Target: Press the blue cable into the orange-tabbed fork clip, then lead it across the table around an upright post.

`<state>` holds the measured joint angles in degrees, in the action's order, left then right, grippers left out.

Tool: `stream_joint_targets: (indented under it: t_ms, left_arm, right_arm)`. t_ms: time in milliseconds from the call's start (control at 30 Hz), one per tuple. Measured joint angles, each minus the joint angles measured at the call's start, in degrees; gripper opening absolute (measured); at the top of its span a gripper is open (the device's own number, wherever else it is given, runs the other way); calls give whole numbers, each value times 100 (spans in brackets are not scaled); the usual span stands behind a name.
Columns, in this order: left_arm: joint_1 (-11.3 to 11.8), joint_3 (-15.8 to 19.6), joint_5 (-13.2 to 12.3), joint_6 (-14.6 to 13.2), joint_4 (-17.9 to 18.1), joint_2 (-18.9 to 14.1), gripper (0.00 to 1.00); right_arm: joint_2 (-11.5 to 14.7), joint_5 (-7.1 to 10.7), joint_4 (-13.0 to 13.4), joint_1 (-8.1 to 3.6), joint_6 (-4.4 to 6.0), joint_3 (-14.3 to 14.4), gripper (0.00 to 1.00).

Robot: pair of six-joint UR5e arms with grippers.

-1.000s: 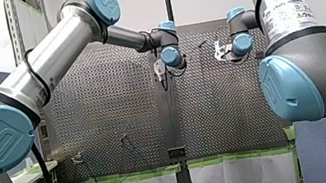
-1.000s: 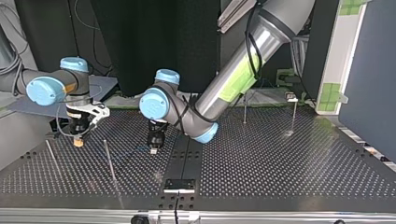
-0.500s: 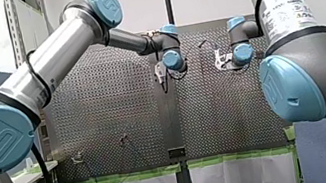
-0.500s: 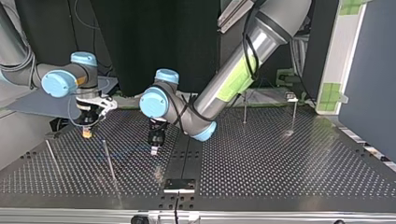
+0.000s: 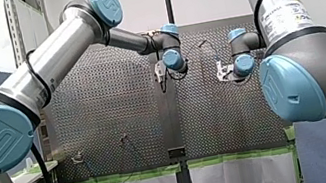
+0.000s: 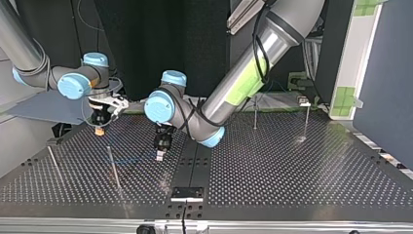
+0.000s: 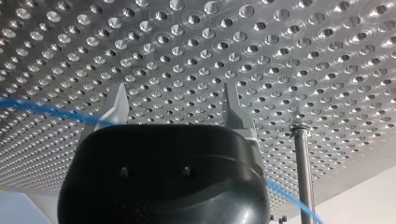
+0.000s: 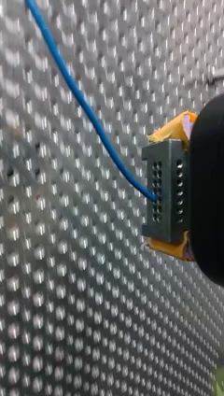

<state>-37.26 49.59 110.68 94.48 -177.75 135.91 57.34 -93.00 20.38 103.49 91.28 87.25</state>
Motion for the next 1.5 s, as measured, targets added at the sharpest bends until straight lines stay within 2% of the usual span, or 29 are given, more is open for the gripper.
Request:
stream_joint_targets:
  t_ms: [167,433,733,1033,1267,1500]
  left_arm:
    - [-2,-2,13,-9,-6,0,100]
    - [-8,0,11,-12,-6,0,100]
    - [-3,1,11,-25,-1,0,100]
    - [-6,-1,39,-21,-1,0,100]
    - [-10,0,54,-26,-9,0,100]
    - [-27,3,56,-11,-30,0,100]
  right_arm:
    - [-166,-22,205,-28,25,107,0]
    - [-559,-236,394,-58,1,163,0]
    - [-932,-271,783,-163,-23,342,0]
    - [-1366,-272,1019,-360,-150,377,0]
    - [-1641,-281,1123,-534,-153,377,0]
    - [-1972,-293,1204,-853,-117,383,0]
